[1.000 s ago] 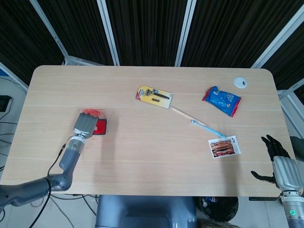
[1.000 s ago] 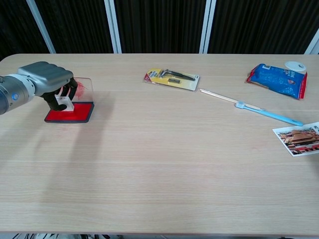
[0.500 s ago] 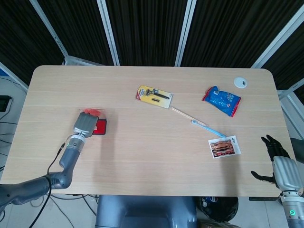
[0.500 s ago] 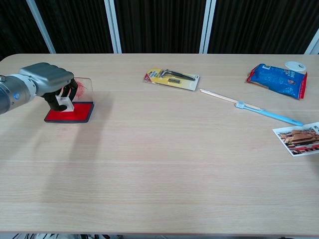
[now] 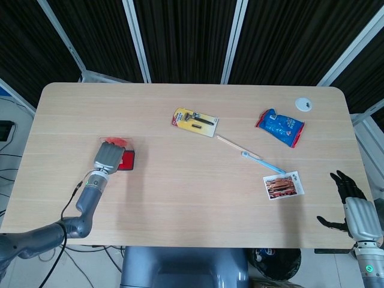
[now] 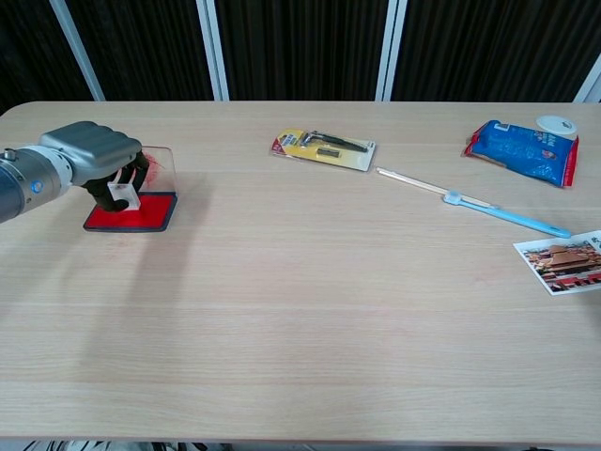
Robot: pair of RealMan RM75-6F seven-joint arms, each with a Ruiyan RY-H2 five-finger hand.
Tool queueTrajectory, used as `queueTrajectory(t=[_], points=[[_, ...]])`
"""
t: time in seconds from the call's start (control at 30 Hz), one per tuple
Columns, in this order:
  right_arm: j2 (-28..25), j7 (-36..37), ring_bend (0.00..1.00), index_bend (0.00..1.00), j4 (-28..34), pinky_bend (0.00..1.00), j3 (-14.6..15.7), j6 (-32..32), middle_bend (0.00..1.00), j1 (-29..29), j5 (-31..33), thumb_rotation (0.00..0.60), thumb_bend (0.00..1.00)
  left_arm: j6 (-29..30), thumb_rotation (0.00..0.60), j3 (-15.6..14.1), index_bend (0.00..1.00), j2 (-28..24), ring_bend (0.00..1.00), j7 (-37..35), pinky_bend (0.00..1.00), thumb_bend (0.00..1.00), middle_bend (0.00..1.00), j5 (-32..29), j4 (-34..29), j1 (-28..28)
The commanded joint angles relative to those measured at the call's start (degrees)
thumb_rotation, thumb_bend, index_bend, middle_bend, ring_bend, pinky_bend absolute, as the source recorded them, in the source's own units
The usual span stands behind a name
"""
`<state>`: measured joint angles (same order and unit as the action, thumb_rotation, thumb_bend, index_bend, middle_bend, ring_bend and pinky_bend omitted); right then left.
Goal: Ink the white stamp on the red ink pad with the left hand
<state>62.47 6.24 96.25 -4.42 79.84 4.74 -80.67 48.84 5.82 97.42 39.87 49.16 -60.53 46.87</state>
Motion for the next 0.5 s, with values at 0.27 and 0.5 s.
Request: queueTrajectory(t=[0.27, 0.5], points=[[0.09, 0.25, 0.00, 0.00, -0.02, 0.18, -0.05, 0.32, 0.00, -0.10, -0.18, 0.600, 0.09, 0.01, 0.600, 0.22, 0.68, -0.19, 0.41, 0.00, 0.46, 0.59, 0.67, -0.04, -0.14, -0.21], [0.25, 0.31, 0.00, 0.00, -0.08, 0.18, -0.09, 0.65, 0.00, -0.20, -0.34, 0.600, 0.09, 0.08, 0.600, 0.19, 0.68, 0.16, 0.41, 0.13, 0.46, 0.59, 0.67, 0.13, 0.02, -0.33]])
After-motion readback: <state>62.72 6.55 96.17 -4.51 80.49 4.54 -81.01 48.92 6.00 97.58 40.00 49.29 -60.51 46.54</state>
